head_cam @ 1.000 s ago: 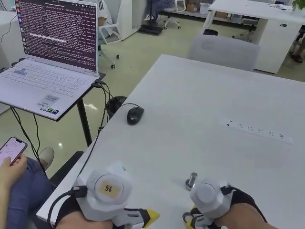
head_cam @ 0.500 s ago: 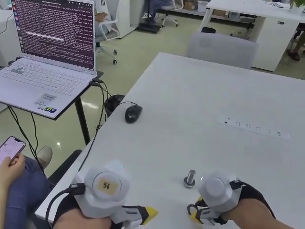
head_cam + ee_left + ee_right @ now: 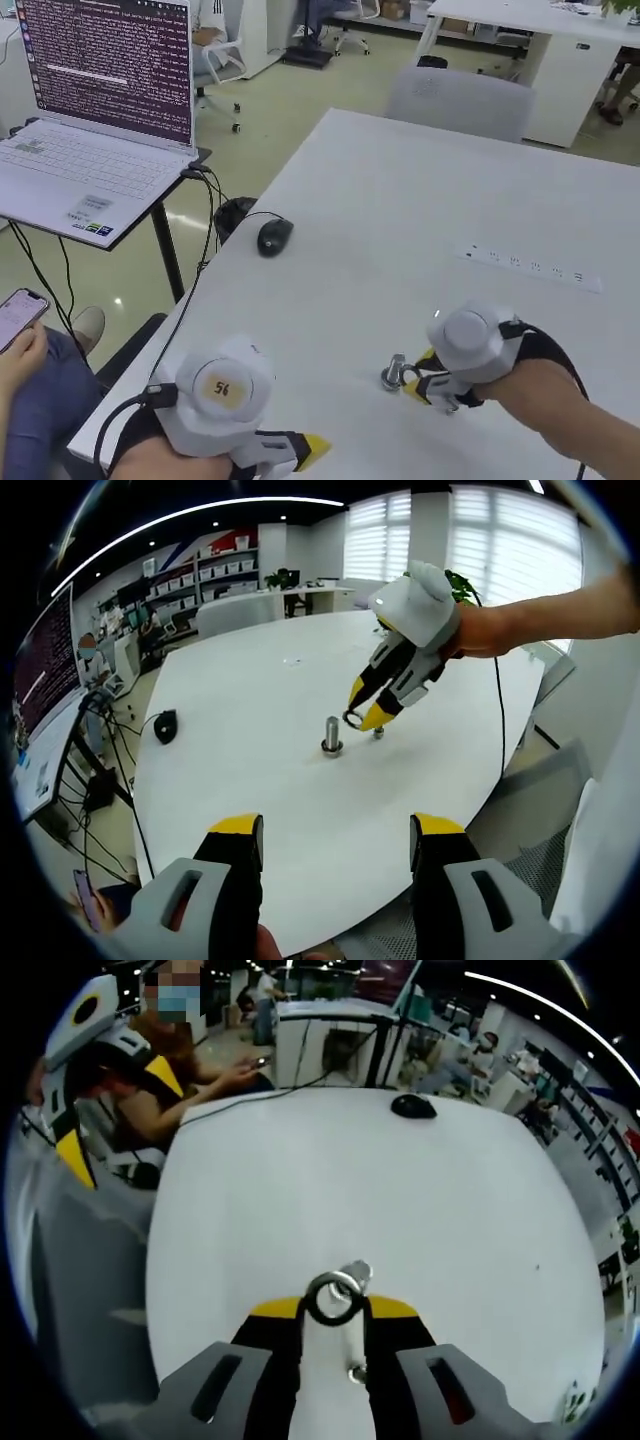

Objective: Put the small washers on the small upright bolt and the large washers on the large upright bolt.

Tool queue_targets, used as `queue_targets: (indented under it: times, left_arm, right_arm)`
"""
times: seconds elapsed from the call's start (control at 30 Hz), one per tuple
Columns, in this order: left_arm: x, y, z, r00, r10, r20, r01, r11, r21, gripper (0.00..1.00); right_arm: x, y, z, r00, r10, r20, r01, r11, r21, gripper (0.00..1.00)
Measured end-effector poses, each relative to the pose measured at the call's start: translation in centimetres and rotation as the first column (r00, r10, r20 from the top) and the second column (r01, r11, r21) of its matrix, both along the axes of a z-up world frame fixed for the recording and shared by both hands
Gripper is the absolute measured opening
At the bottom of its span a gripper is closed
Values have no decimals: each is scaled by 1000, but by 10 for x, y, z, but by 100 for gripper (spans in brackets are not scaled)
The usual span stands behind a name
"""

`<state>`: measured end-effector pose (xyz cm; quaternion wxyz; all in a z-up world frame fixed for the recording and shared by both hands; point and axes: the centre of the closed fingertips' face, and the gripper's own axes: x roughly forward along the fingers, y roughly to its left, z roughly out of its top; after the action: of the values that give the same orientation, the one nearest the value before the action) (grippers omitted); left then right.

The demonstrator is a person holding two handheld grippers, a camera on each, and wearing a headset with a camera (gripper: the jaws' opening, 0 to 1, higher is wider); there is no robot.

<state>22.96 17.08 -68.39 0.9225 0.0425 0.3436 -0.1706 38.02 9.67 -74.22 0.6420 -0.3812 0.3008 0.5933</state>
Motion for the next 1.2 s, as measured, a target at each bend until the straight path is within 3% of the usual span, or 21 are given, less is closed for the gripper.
queue_targets:
  times: [0.4,0.93,1.2]
  left_arm:
    - [3,0,3,1000,4,11,-4,1000,-6,59]
    - [2,2,0,1000,8,0,-8,1000,-6,59]
    - [2,3,-1,1000,10,-2,-10,1000,-9,59]
  right_arm:
    - [20,16,-3,1000,17,-12,-17,999,-33,23]
    - [19,20,-21,998,28,-52,-32,996,-82,23]
    - [19,21,-23,998,25,-59,-31,995,-96,23]
